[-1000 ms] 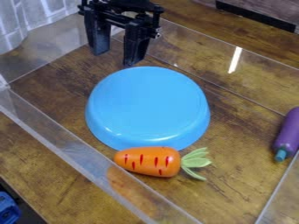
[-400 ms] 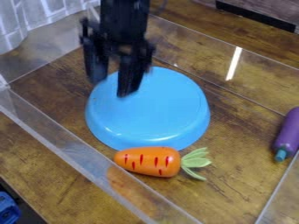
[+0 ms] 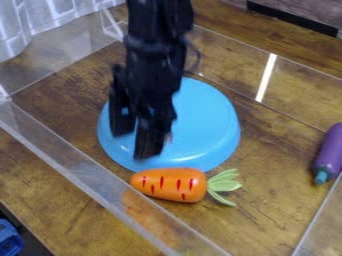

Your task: Put the carrot on the blue tray

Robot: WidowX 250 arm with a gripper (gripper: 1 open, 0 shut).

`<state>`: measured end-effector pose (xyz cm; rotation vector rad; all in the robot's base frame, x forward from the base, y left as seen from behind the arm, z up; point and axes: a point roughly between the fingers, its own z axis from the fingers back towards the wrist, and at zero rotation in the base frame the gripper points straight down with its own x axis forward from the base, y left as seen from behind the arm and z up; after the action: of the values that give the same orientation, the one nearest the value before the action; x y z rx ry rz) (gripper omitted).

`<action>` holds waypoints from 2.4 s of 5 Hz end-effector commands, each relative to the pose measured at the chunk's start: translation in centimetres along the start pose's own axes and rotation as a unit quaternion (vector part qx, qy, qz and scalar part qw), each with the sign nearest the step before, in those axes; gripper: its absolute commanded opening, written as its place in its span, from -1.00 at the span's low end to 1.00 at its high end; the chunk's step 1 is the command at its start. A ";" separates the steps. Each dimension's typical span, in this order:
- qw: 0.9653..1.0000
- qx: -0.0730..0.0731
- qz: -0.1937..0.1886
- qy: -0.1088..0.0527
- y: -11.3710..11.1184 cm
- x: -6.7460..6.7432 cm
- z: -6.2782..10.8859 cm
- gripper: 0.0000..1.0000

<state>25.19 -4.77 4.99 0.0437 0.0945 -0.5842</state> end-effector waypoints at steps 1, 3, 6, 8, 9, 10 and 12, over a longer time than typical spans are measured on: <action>0.995 0.038 -0.089 -0.032 -1.1 1.3 -0.7 1.00; 0.986 0.063 -0.144 -0.053 -1.0 2.0 -2.5 1.00; 0.983 0.068 -0.153 -0.069 -1.0 2.1 -2.2 -1.00; 0.984 0.065 -0.150 -0.076 -1.1 2.1 -2.1 -1.00; 0.984 0.063 -0.149 -0.079 -1.1 2.1 -2.0 -1.00; 0.984 0.062 -0.148 -0.082 -1.1 2.1 -1.9 -1.00; 0.984 0.060 -0.146 -0.089 -1.1 2.1 -1.7 -1.00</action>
<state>25.93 -6.63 1.81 0.0899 -0.0607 -0.8833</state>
